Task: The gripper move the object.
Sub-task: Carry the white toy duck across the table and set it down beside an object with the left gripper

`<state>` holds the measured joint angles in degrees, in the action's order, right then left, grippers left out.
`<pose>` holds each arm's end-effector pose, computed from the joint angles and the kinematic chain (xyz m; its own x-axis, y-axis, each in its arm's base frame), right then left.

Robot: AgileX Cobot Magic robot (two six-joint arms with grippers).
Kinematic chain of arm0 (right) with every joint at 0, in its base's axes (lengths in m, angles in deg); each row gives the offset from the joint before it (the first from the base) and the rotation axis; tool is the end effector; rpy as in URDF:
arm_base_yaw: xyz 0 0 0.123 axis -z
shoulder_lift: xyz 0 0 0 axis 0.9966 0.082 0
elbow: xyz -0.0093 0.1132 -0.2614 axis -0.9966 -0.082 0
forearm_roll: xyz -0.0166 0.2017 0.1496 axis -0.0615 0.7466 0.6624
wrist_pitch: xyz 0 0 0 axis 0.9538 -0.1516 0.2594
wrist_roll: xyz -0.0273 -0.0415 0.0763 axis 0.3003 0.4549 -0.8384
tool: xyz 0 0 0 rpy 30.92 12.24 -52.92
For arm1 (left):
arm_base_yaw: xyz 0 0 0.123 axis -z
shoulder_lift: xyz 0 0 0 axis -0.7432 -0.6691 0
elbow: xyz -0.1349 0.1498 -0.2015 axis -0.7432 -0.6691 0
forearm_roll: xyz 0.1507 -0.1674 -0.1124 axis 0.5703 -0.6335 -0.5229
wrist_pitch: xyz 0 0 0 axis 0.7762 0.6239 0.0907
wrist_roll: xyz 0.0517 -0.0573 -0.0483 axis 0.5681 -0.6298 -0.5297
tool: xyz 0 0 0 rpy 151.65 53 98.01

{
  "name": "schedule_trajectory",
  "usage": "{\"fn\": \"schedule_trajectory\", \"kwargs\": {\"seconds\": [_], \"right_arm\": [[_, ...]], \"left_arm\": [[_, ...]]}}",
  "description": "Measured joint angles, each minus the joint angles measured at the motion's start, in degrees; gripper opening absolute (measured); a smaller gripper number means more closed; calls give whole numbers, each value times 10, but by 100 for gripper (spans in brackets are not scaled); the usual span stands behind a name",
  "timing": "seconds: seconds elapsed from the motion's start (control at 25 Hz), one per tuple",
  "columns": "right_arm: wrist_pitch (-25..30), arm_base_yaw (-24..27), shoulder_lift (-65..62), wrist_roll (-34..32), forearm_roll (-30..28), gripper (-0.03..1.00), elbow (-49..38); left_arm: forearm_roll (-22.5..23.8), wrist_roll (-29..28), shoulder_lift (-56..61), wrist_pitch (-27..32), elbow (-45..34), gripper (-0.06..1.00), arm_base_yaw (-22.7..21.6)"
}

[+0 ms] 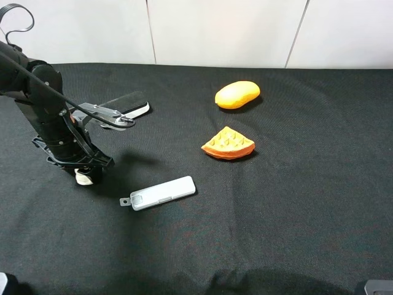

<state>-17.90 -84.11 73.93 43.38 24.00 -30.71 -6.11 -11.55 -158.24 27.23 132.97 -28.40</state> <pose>-0.0040 0.0052 0.2798 -0.4147 -0.0389 -0.9091 -0.0497 0.9986 -0.0200 0.2608 -0.0929 0.0964 -0.9254 0.3666 -0.0961 0.3680 0.9298 0.0034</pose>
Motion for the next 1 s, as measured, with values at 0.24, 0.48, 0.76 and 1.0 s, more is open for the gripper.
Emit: {"fn": "schedule_trajectory", "kwargs": {"seconds": [0.24,0.48,0.76,1.0], "right_arm": [[0,0,0,0,0,69,0],[0,0,0,0,0,69,0],[0,0,0,0,0,69,0],[0,0,0,0,0,69,0]], "left_arm": [[0,0,0,24,9,54,0],[-3,-2,35,69,47,53,2],[0,-3,68,143,146,53,46],[0,-3,68,216,256,53,111]]}}
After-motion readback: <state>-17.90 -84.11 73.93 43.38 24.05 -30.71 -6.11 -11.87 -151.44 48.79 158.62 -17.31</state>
